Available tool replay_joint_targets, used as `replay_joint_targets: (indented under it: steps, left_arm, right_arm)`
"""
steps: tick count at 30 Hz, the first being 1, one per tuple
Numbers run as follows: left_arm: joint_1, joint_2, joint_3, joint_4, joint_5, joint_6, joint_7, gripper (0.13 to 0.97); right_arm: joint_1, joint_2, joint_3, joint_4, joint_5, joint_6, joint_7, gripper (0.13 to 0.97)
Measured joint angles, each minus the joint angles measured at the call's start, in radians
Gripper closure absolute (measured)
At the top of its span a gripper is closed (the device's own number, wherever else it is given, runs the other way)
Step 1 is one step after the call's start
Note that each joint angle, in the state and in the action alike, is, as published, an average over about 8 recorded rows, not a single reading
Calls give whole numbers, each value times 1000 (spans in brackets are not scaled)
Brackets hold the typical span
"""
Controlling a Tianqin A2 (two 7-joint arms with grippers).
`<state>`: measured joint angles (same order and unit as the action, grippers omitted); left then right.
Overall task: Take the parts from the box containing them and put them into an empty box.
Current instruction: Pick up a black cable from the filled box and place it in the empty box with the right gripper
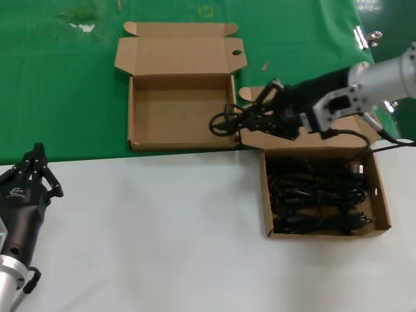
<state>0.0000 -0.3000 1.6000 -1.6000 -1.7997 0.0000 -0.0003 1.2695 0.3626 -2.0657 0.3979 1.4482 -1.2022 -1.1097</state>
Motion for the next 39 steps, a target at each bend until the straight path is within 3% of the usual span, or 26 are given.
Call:
replay_joint_targets:
  steps: [8,14,31,39]
  left_arm:
    - [0,0,0,0,0,0,0,957]
    - [0,0,0,0,0,0,0,957]
    - [0,0,0,0,0,0,0,957]
    - [0,0,0,0,0,0,0,957]
  right_arm:
    - [96,-134,16,-252,1,121,-162,924]
    - [123,-204,34,-339,4,220,-223,924]
    - [93,-337,50,-375,23,433,-250,924]
    - [51,-359,-130,-328,205,512,-256,924]
